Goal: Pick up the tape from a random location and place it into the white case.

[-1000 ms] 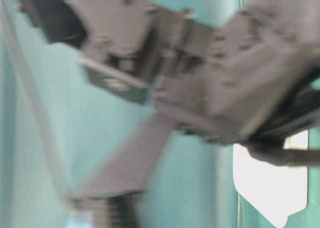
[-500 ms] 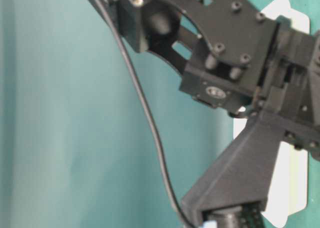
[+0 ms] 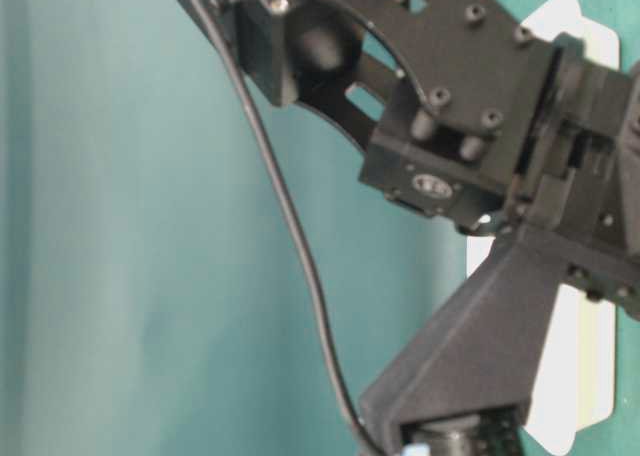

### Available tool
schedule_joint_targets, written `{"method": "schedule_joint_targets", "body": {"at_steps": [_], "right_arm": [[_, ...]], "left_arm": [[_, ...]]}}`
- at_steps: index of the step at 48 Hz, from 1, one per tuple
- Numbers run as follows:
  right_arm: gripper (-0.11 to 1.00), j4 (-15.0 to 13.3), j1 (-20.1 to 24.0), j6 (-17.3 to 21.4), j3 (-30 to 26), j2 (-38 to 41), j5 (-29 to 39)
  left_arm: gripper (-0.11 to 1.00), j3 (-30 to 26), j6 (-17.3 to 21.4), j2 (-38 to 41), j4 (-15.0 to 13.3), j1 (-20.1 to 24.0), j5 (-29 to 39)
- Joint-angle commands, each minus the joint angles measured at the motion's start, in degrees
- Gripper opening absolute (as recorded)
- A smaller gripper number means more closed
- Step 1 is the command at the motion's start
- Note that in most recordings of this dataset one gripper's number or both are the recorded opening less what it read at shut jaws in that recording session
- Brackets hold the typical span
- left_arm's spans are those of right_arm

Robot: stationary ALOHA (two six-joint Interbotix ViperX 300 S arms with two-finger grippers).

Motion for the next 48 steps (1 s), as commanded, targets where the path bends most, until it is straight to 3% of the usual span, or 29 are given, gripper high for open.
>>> {"method": "schedule_joint_targets", "body": {"at_steps": [1, 7, 13, 36, 48], "right_arm": [[0.79, 0.0, 0.2, 0.1, -0.6, -1.0, -0.4], [0.55, -0.1, 0.2, 0.0, -0.7, -1.0, -0.3], [0.45, 0.0, 0.2, -0.1, -0.7, -1.1, -0.2], [0.28, -0.1, 1.0, 0.1, -1.7, -2.5, 0.4], [0.28, 0.0, 1.1, 0.3, -2.0, -7.7, 3.3]], "left_arm": [[0.95, -0.8, -0.1, 0.2, 0.0, -0.2, -0.4], [0.95, -0.7, -0.1, 0.2, 0.0, -0.2, -0.3], [0.95, -0.7, -0.1, 0.2, 0.0, -0.1, -0.3], [0.95, -0.7, 0.0, 0.2, 0.0, -0.2, -0.3], [0.95, -0.8, 0.0, 0.2, 0.0, -0.2, -0.3]]}}
